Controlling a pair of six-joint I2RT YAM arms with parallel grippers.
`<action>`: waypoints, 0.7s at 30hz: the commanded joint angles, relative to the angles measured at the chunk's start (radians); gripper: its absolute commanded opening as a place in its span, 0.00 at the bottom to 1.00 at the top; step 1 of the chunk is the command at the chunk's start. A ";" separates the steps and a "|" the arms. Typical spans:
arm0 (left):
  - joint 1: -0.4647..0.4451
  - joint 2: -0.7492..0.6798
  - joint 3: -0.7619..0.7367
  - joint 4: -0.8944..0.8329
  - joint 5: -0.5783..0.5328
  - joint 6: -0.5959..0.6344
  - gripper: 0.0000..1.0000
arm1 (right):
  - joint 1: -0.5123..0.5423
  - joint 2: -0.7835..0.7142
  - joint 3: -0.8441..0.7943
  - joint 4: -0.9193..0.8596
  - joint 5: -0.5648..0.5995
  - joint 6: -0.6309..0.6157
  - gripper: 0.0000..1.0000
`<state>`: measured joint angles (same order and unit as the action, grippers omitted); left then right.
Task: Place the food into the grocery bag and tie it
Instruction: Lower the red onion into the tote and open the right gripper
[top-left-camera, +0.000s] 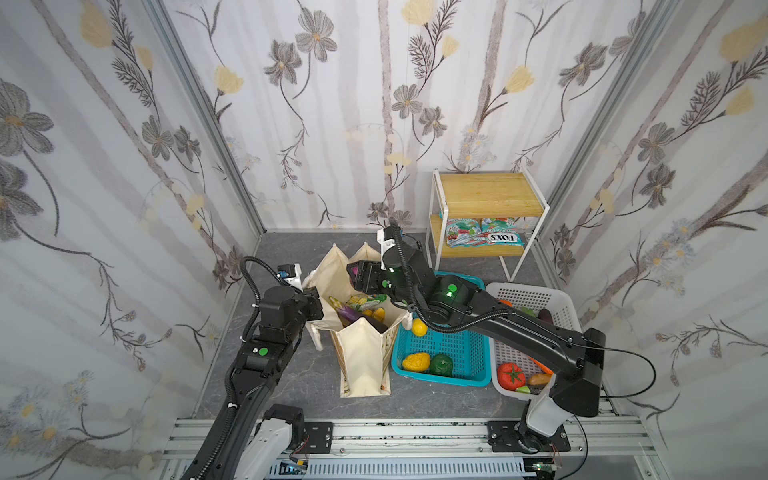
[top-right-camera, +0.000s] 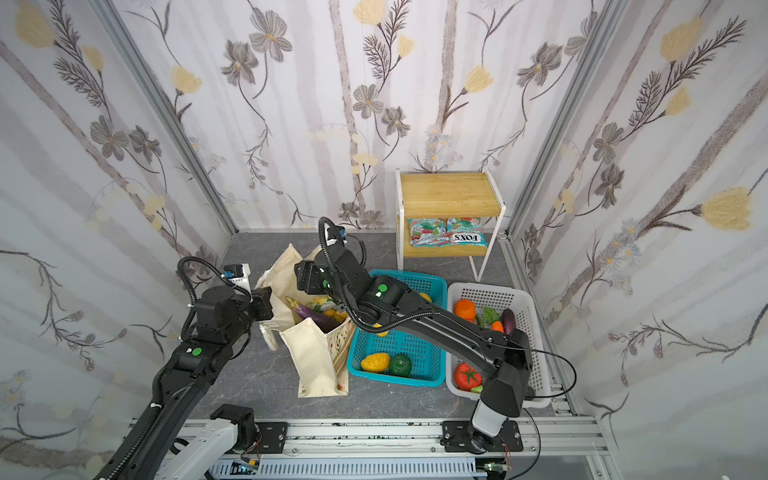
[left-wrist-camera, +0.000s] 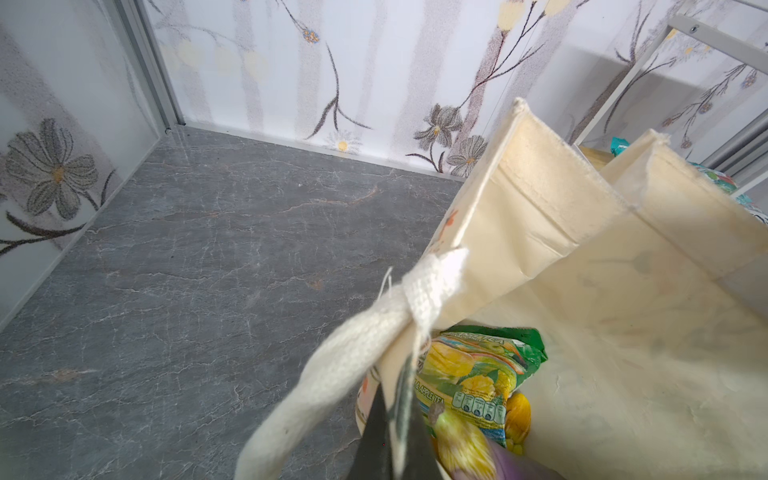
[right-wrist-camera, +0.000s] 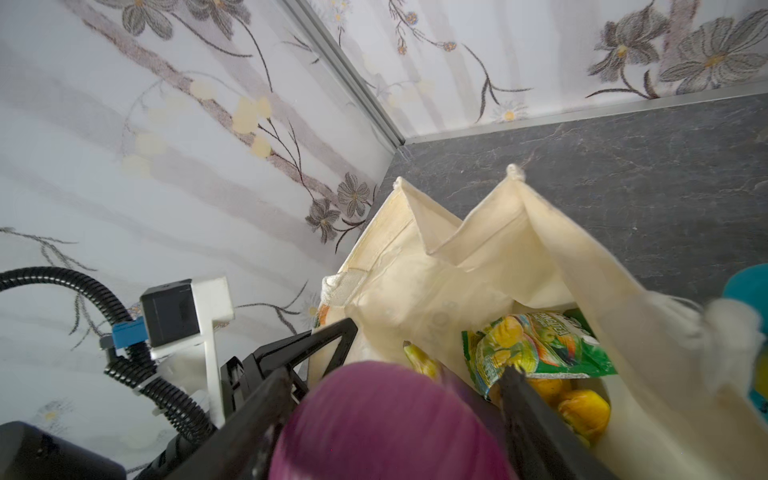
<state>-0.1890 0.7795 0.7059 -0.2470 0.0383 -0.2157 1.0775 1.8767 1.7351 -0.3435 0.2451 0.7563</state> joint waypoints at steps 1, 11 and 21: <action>0.000 0.000 0.001 0.022 -0.002 -0.001 0.00 | 0.009 0.074 0.059 -0.089 0.043 -0.030 0.66; 0.000 0.000 0.001 0.022 -0.001 -0.001 0.00 | 0.010 0.219 0.062 -0.144 0.044 -0.012 0.67; 0.001 0.004 0.003 0.022 0.003 -0.002 0.00 | 0.011 0.297 0.077 -0.222 0.116 -0.011 0.72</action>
<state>-0.1890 0.7818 0.7059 -0.2459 0.0383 -0.2161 1.0870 2.1620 1.8023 -0.5495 0.3252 0.7399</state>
